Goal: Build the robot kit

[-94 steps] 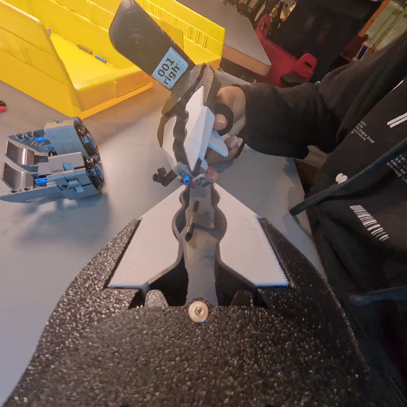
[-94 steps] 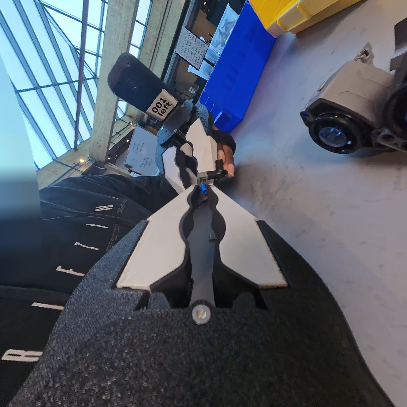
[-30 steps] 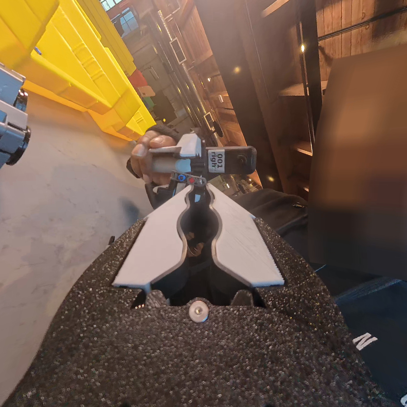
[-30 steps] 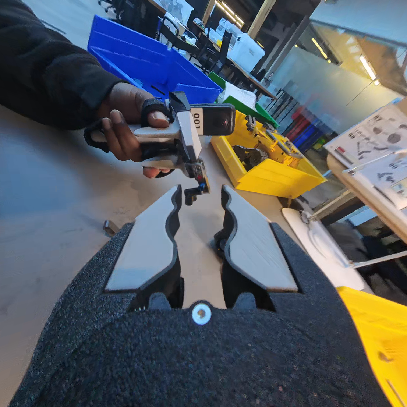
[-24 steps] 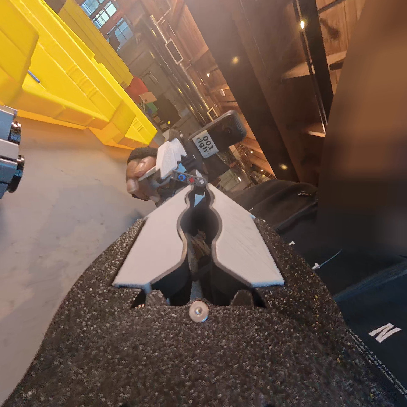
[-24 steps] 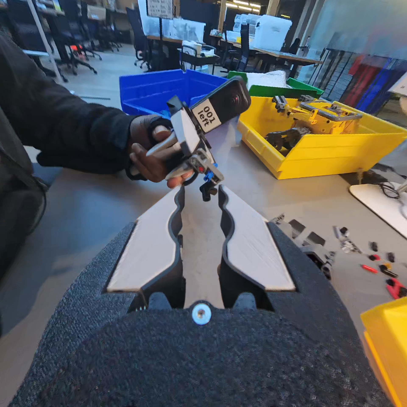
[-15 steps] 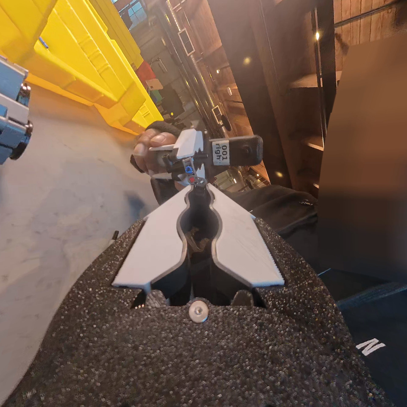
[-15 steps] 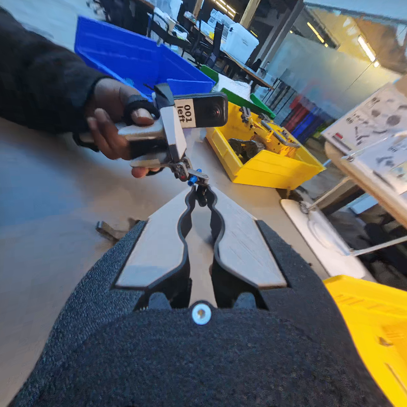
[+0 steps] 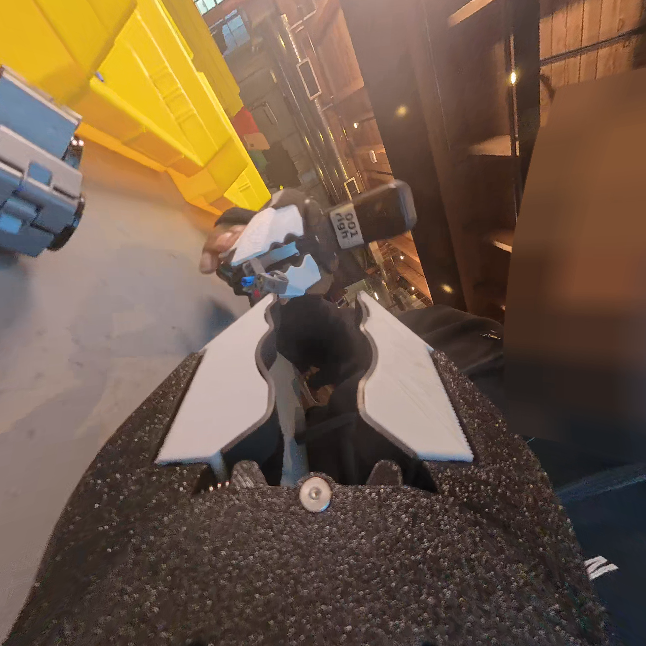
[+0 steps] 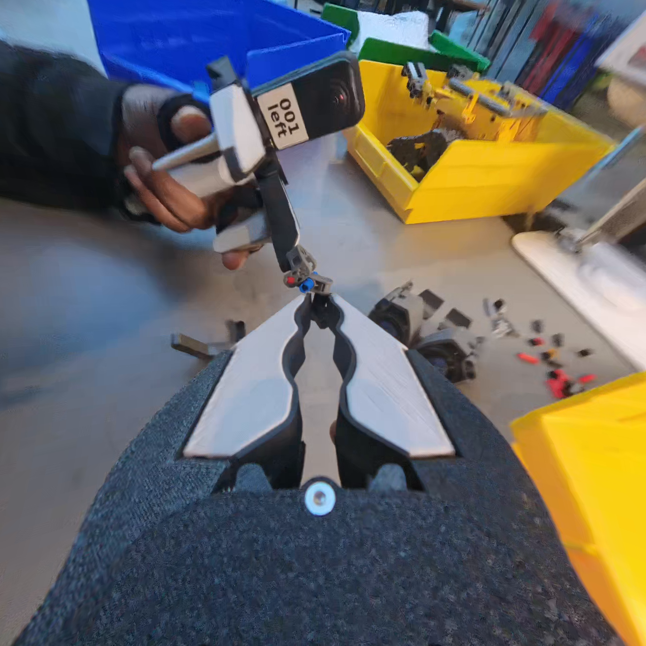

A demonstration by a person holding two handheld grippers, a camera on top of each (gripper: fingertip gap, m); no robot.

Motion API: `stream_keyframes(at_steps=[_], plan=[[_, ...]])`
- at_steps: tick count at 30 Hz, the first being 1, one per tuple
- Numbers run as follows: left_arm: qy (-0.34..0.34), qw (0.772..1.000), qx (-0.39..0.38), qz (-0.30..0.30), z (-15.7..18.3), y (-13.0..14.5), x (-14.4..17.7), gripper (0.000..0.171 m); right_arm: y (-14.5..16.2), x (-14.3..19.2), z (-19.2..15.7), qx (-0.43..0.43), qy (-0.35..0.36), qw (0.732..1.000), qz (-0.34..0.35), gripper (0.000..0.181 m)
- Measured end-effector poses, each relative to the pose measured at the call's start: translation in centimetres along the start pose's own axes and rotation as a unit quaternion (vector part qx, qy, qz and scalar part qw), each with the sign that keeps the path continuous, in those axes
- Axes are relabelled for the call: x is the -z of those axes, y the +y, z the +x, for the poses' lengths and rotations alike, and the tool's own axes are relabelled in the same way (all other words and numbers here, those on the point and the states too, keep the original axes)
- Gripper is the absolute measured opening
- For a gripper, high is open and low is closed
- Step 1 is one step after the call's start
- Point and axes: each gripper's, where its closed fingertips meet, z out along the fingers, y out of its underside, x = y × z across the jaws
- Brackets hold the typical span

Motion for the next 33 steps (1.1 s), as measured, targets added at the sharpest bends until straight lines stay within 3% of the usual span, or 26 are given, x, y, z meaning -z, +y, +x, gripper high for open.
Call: stream_keyframes(at_steps=[5,11,14,16,21,24,33], plan=[[-0.062,0.985,-0.159,-0.004,0.5,-0.6,0.2,0.039,0.1,0.0,-0.7,-0.255,-0.107,0.961,0.019,0.006],[-0.148,0.945,-0.289,-0.033,-0.6,-0.7,0.5,0.037,-0.9,-0.1,-2.2,-0.428,-0.210,0.877,0.058,0.006],[-0.178,0.935,-0.301,-0.057,-1.7,-0.2,0.5,0.032,-1.6,-0.2,-3.5,-0.433,-0.247,0.865,0.063,0.007],[-0.141,0.953,-0.262,-0.058,-1.0,0.3,0.3,0.011,-1.5,-0.4,-3.9,-0.415,-0.243,0.875,0.058,0.007],[-0.085,0.987,-0.130,-0.035,-0.8,0.0,0.6,0.010,-1.8,-0.3,-3.9,-0.320,-0.223,0.918,0.070,0.012],[-0.059,0.994,-0.087,-0.028,-0.6,0.1,0.6,0.010,-2.1,-0.1,-3.9,-0.297,-0.220,0.926,0.079,0.015],[-0.053,0.995,-0.083,-0.032,-0.4,0.1,0.7,0.009,-2.4,0.4,-3.9,-0.359,-0.258,0.892,0.090,0.016]])
